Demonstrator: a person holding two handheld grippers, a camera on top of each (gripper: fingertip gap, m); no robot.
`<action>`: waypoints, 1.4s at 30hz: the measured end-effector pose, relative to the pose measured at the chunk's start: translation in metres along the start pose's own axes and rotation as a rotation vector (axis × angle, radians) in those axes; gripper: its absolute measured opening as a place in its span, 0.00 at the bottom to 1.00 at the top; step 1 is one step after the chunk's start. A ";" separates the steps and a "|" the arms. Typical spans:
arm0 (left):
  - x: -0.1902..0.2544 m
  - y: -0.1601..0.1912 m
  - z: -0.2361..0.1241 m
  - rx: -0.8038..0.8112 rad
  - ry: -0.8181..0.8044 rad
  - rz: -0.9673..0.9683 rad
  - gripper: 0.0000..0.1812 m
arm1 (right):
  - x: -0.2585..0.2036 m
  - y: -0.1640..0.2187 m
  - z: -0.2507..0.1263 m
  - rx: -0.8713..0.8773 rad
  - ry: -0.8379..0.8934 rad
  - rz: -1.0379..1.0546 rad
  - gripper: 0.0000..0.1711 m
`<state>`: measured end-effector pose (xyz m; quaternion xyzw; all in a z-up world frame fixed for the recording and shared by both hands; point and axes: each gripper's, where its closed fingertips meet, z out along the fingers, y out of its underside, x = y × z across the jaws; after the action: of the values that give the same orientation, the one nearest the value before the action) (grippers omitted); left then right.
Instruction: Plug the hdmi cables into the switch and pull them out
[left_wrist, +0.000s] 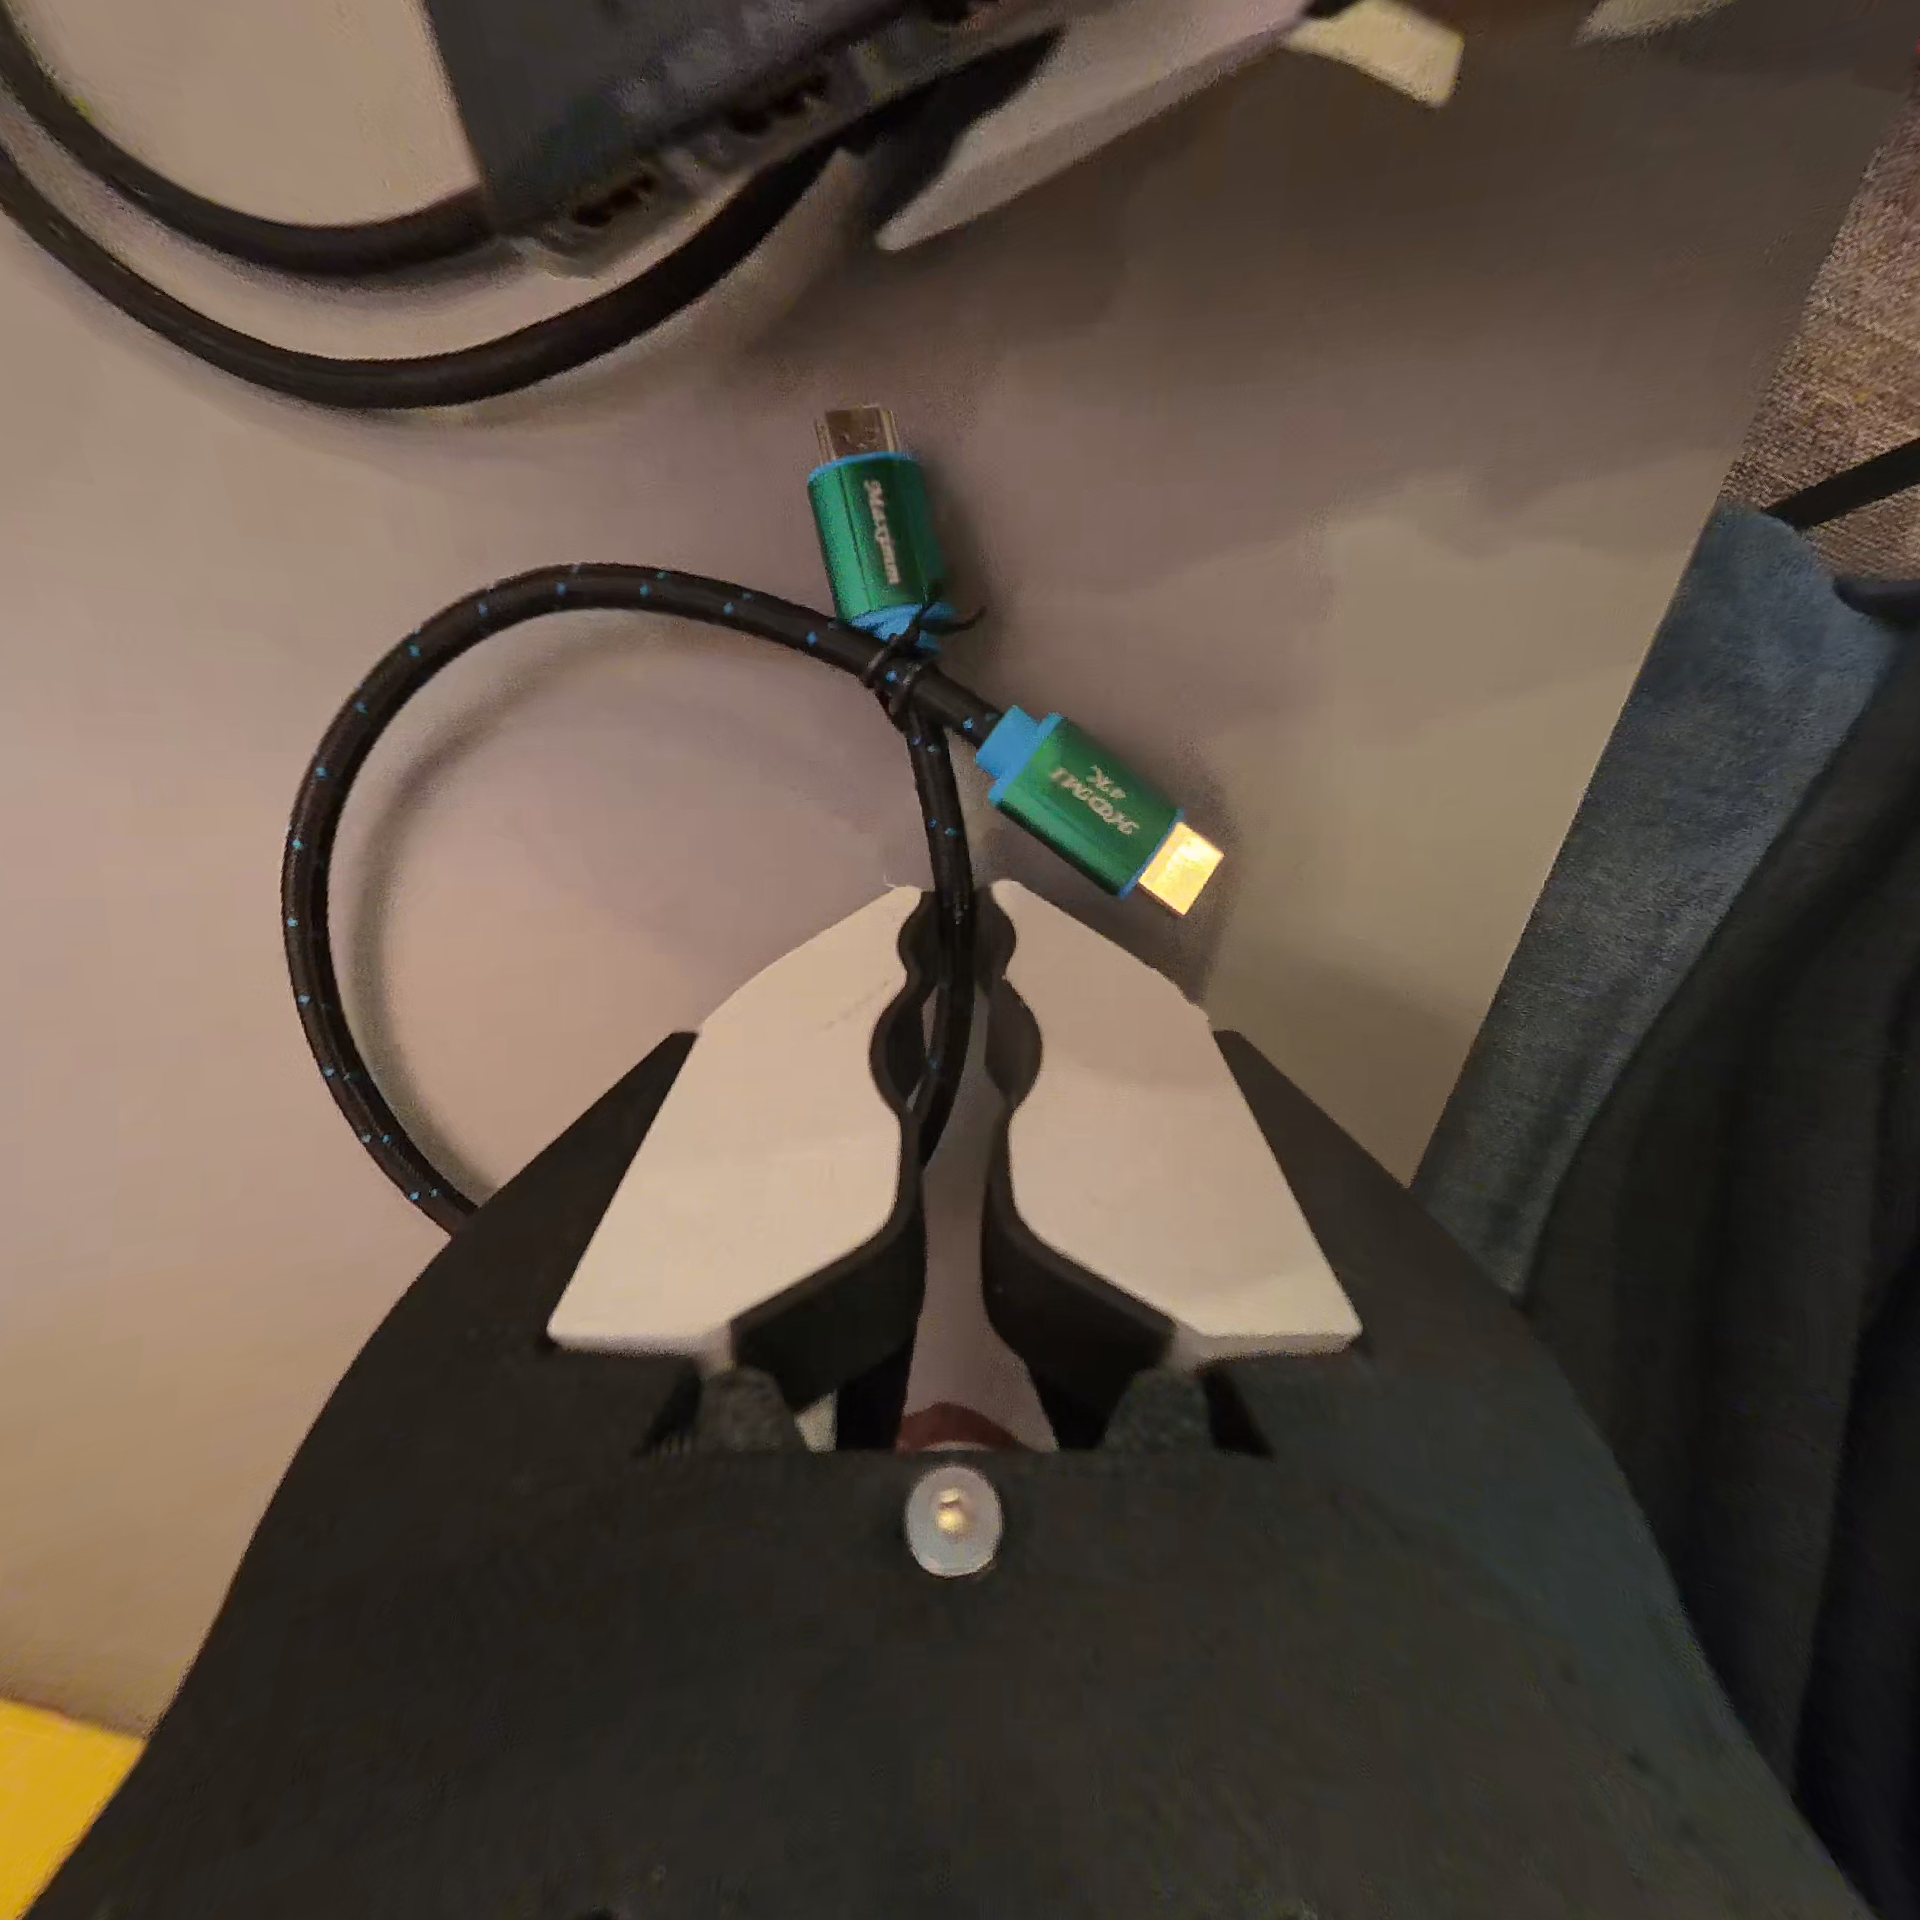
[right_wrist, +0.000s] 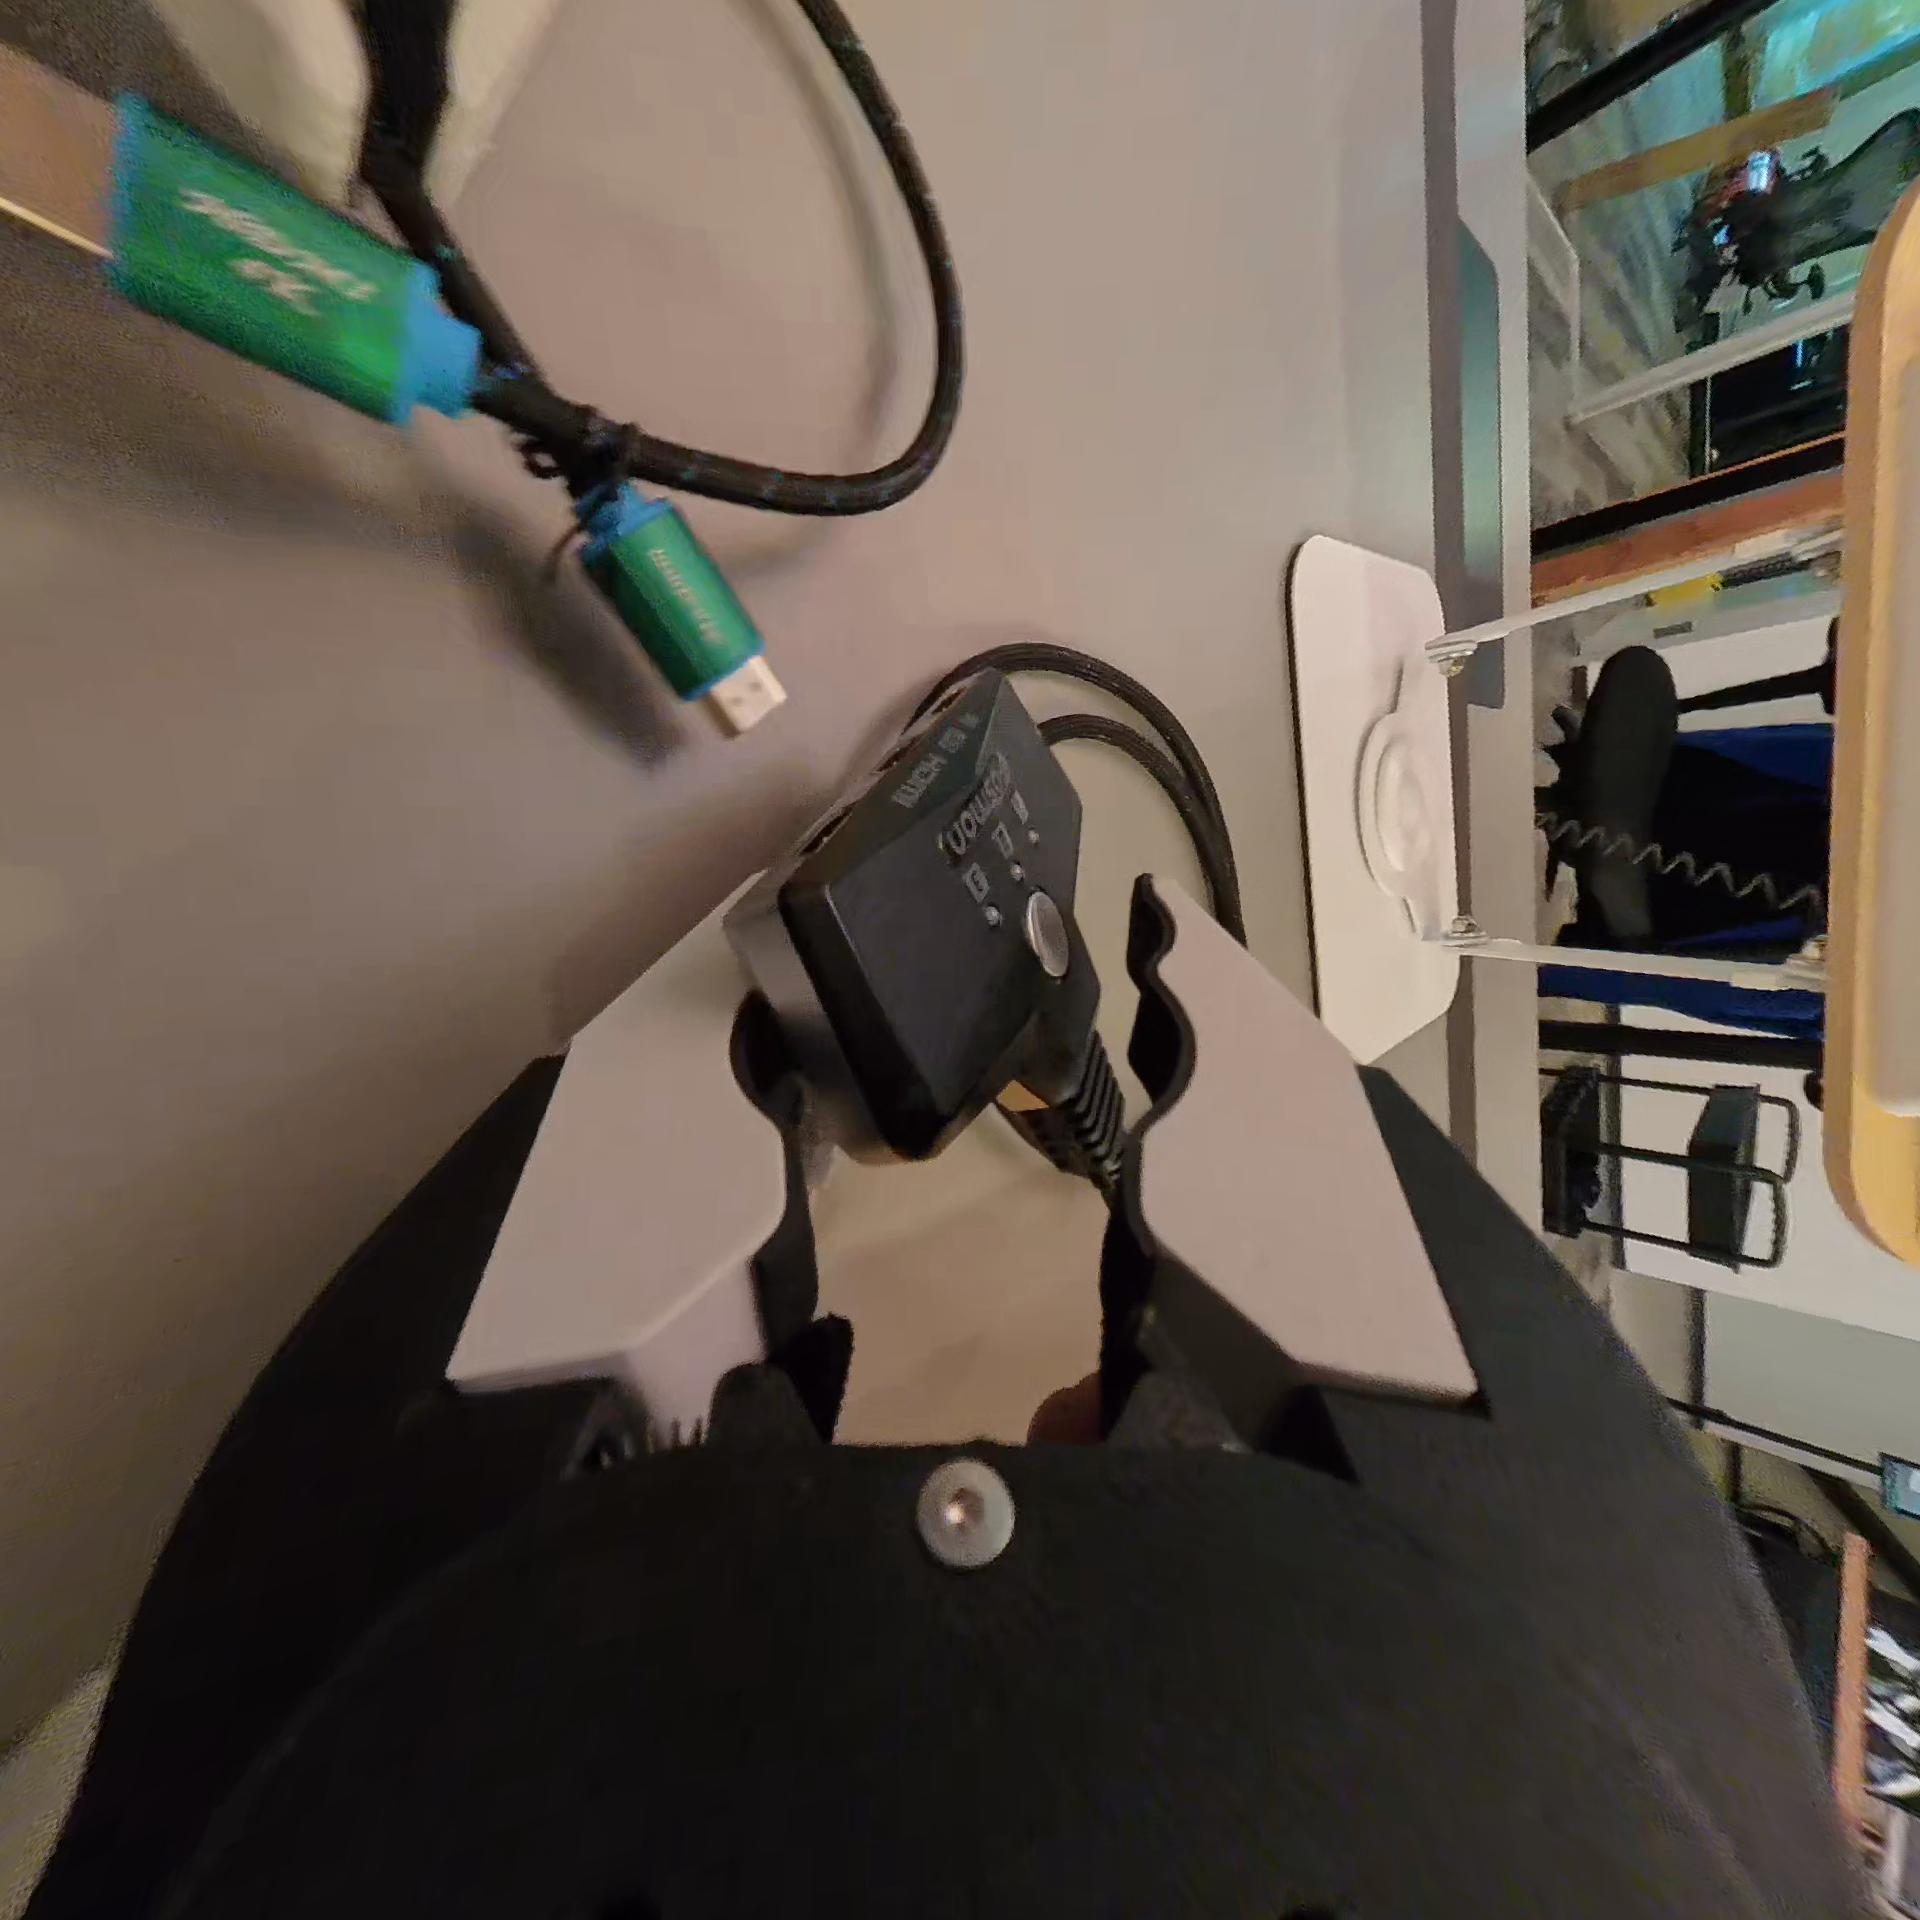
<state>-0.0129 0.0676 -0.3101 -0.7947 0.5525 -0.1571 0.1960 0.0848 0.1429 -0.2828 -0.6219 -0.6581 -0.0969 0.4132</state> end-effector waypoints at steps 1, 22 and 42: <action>-0.002 -0.001 -0.003 0.003 -0.008 -0.003 0.03 | -0.002 -0.002 -0.004 0.014 -0.001 0.007 0.37; 0.002 -0.006 -0.027 0.082 0.045 -0.050 0.03 | -0.032 -0.004 -0.001 0.051 -0.149 0.073 0.39; 0.030 -0.042 -0.069 0.321 0.422 -0.221 0.03 | 0.005 -0.087 -0.038 0.274 0.235 -0.351 0.08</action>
<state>-0.0011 0.0429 -0.2284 -0.7586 0.4593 -0.4250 0.1818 0.0236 0.1039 -0.2215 -0.4209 -0.7105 -0.1485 0.5441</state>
